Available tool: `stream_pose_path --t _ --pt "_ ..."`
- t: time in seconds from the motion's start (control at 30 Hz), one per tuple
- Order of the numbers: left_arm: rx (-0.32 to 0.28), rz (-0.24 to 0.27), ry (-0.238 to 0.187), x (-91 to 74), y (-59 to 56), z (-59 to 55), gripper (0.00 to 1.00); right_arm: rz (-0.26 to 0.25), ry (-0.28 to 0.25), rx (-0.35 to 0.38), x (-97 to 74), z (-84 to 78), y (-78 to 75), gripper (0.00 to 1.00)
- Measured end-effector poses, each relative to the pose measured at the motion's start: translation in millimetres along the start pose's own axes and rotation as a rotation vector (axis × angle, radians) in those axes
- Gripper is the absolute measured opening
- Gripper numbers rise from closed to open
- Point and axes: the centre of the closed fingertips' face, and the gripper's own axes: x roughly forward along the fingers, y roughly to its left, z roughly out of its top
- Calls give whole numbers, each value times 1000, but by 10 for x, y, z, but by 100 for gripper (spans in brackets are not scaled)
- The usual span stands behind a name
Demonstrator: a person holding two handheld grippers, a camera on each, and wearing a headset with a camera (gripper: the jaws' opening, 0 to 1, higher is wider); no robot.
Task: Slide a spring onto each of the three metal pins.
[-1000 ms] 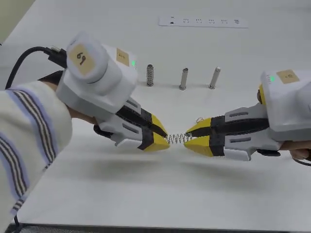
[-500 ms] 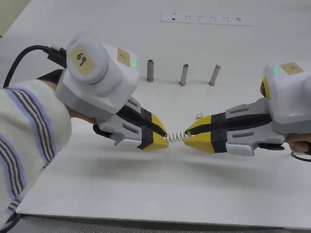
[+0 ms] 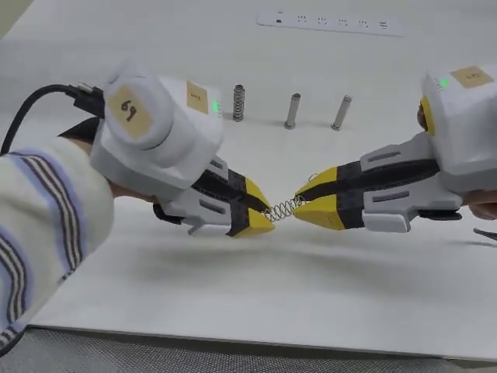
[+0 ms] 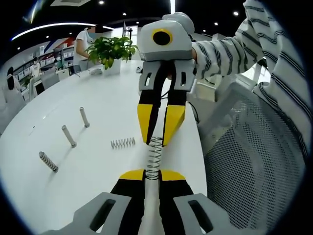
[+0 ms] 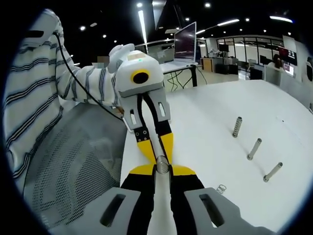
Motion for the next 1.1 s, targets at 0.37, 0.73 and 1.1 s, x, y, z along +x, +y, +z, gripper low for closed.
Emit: stream_pose_path --t 0.37,0.73,1.1 --pt "-7 44 -74 67 2 85 1 -9 109 -83 -57 36 31 8" --pt "-39 59 -147 148 -48 203 1 -25 221 -140 -156 17 89 8" --pt "-30 83 -179 189 -58 260 1 -45 302 -175 -205 -11 70 8"
